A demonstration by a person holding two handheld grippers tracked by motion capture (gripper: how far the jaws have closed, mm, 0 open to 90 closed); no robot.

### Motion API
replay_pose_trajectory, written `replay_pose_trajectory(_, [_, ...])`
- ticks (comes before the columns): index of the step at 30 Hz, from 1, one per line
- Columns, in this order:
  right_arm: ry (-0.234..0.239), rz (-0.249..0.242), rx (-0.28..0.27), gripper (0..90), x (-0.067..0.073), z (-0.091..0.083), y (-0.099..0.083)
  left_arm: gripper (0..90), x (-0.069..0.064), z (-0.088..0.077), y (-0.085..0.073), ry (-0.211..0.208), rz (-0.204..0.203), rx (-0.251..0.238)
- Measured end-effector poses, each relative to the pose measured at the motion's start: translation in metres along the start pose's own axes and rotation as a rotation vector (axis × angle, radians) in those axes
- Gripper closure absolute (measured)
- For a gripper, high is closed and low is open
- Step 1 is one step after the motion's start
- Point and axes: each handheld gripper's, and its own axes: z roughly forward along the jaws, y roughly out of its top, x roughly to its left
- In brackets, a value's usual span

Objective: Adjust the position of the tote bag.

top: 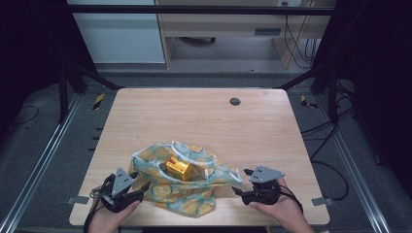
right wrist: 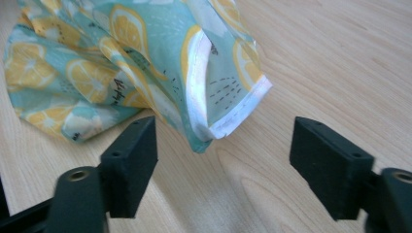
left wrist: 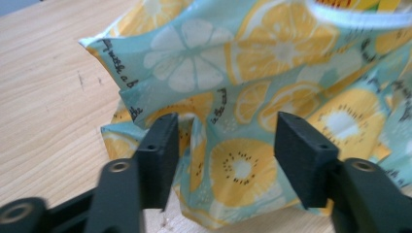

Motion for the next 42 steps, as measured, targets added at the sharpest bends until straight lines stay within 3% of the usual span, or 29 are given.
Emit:
replay_pose_trajectory(7, [-0.018,0.042,-0.043,14.6,-0.001,-0.009,0.001,31.5,-0.007,-0.011,0.007,0.007,-0.023,-0.058])
replay_pose_trajectory(12, [0.0,0.07,-0.057,13.0,-0.003,-0.01,0.004,27.3,-0.008,-0.02,0.01,0.013,-0.039,-0.104])
replay_pose_trajectory(17, [0.016,0.068,-0.061,15.6,-0.003,-0.011,0.014,26.5,-0.005,-0.027,0.016,0.015,-0.035,-0.143])
replay_pose_trajectory(21, [0.032,0.072,-0.095,20.9,-0.002,-0.016,0.025,26.3,0.001,-0.034,0.03,0.006,-0.047,-0.201])
replay_pose_trajectory(25, [0.059,0.063,-0.099,29.5,-0.002,-0.016,0.04,25.9,0.006,-0.025,0.055,-0.066,-0.044,-0.191])
replay_pose_trajectory(28, [0.079,0.041,-0.102,34.8,-0.005,-0.01,0.056,25.4,0.005,-0.006,0.067,-0.073,-0.016,-0.14])
replay_pose_trajectory(32, [0.102,0.004,-0.098,41.5,-0.004,0.0,0.08,24.7,0.001,0.01,0.061,-0.067,-0.012,-0.116])
replay_pose_trajectory(35, [0.131,-0.026,-0.079,44.3,0.002,0.012,0.097,24.8,-0.002,0.016,0.052,-0.086,0.002,-0.091])
replay_pose_trajectory(40, [0.168,-0.053,-0.041,39.9,0.01,0.038,0.116,26.5,-0.009,0.017,0.044,-0.098,0.026,-0.082])
replay_pose_trajectory(42, [0.147,-0.074,-0.011,39.8,0.012,0.047,0.118,30.1,-0.01,0.017,0.042,-0.091,0.028,-0.075])
